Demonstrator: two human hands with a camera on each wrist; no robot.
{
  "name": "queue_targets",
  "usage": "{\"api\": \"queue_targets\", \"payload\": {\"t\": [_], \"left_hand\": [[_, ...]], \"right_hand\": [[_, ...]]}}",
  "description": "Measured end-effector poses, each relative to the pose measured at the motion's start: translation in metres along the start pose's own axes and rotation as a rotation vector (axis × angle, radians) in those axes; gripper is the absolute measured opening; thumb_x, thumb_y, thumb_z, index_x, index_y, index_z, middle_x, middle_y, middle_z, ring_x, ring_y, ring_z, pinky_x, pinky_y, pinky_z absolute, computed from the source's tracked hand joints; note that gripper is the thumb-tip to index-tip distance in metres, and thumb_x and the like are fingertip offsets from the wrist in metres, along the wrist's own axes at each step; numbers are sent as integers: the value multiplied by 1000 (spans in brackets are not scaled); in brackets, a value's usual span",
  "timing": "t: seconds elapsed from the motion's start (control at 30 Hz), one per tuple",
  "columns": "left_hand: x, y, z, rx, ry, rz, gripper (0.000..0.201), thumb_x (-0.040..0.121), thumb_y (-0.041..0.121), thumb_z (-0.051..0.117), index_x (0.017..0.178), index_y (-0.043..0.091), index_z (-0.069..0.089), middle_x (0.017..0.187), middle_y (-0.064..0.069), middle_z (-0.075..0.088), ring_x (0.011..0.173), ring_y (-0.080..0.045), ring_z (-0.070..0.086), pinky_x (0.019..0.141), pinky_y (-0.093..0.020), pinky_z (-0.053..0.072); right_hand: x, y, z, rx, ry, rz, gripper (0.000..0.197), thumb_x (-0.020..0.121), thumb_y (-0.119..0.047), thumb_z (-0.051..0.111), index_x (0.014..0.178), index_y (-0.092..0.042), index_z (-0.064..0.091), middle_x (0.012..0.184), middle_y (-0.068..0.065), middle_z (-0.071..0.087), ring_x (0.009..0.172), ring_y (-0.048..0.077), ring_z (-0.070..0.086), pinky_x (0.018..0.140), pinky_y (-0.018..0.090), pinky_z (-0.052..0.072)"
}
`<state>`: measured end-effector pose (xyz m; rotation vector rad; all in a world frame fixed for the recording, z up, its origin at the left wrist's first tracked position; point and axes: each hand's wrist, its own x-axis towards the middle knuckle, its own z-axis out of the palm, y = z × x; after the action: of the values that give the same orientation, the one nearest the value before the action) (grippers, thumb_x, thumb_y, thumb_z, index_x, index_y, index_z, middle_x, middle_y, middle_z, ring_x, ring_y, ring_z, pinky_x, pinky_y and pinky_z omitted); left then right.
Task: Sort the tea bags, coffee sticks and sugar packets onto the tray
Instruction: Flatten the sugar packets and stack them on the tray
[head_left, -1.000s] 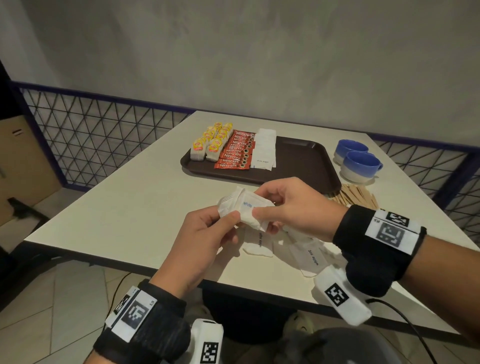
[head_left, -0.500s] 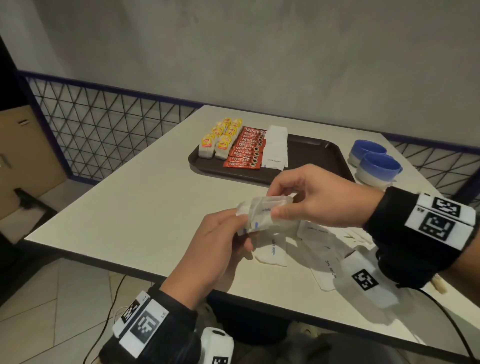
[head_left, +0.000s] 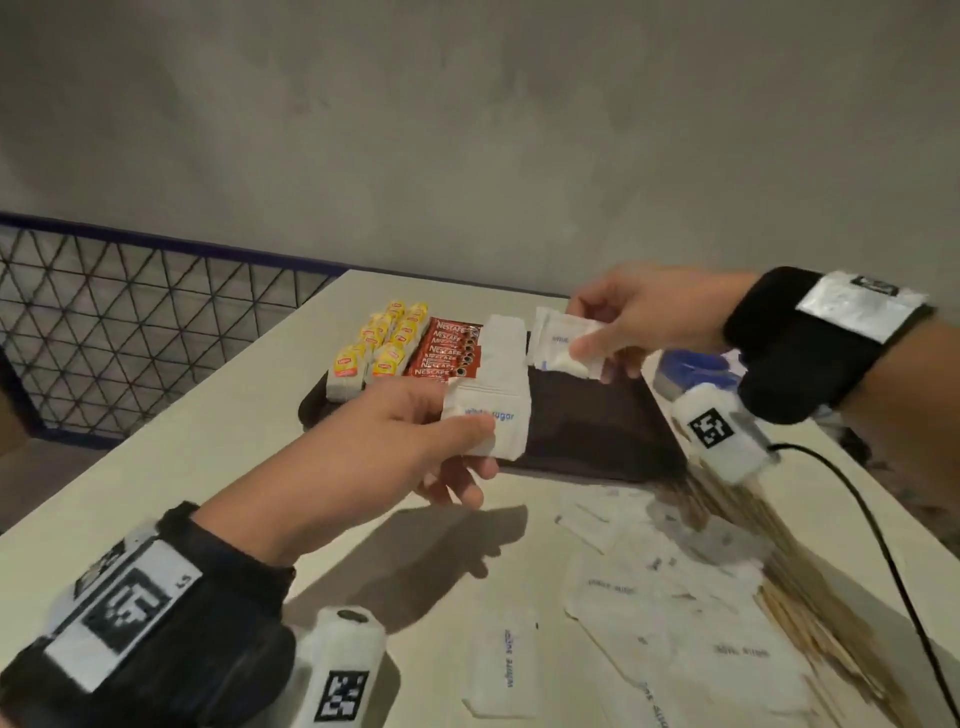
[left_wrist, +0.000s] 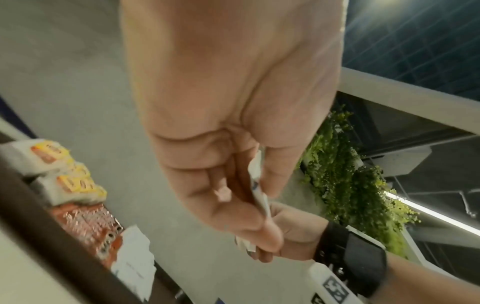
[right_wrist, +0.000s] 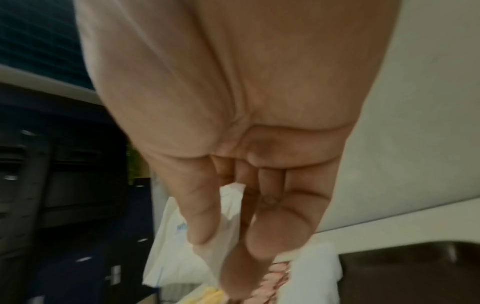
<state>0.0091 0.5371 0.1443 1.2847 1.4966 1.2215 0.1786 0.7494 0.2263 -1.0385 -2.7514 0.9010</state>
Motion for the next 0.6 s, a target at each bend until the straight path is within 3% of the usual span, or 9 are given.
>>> {"api": "queue_targets", "payload": {"t": [0.1, 0.17, 0.23, 0.33, 0.4, 0.5, 0.6], "left_hand": [[27, 0, -11, -103, -83, -36, 17, 102, 19, 60, 111, 10, 72, 92, -14, 78, 74, -24, 71, 65, -31, 53], [44, -8, -14, -212, -109, -53, 21, 100, 18, 61, 113, 4, 70, 91, -18, 75, 71, -24, 69, 60, -28, 54], [56, -21, -19, -322, -152, -90, 22, 98, 20, 64, 109, 3, 73, 91, -21, 73, 68, -24, 68, 57, -26, 54], [64, -39, -27, -364, -361, -130, 20, 97, 22, 66, 99, 6, 78, 90, -22, 72, 63, -22, 69, 54, -23, 54], [66, -44, -30, -366, -469, -164, 25, 96, 24, 64, 99, 4, 77, 88, -19, 72, 62, -18, 70, 54, -21, 55], [71, -47, -31, -352, -489, -232, 23, 92, 30, 67, 95, 12, 82, 87, -12, 75, 62, -11, 67, 58, -18, 52], [74, -52, -32, -398, -493, -297, 25, 88, 29, 70, 95, 8, 82, 82, -9, 76, 59, -7, 66, 56, -15, 50]], "right_hand": [[64, 27, -24, -98, 122, 101, 14, 95, -9, 69, 102, 2, 62, 89, 20, 72, 62, 17, 69, 49, 26, 52], [104, 44, -26, -178, 163, 160, 10, 94, -9, 70, 97, -5, 62, 89, 19, 71, 60, 18, 69, 46, 25, 51], [136, 62, -19, -244, 173, 205, 11, 93, -11, 71, 97, -9, 61, 87, 15, 71, 64, 23, 71, 49, 29, 56], [172, 84, -5, -375, 156, 242, 15, 91, -14, 72, 101, -8, 64, 90, 18, 75, 68, 31, 72, 63, 41, 63], [188, 92, 0, -387, 167, 259, 17, 89, -16, 73, 103, -7, 66, 86, 18, 76, 66, 32, 73, 63, 44, 64], [205, 101, 3, -334, 144, 289, 18, 92, -14, 72, 105, -4, 65, 70, 10, 72, 47, 17, 66, 49, 29, 57], [214, 108, 6, -289, 120, 348, 20, 94, -11, 71, 108, -2, 61, 67, 10, 70, 37, 11, 62, 49, 25, 54]]}}
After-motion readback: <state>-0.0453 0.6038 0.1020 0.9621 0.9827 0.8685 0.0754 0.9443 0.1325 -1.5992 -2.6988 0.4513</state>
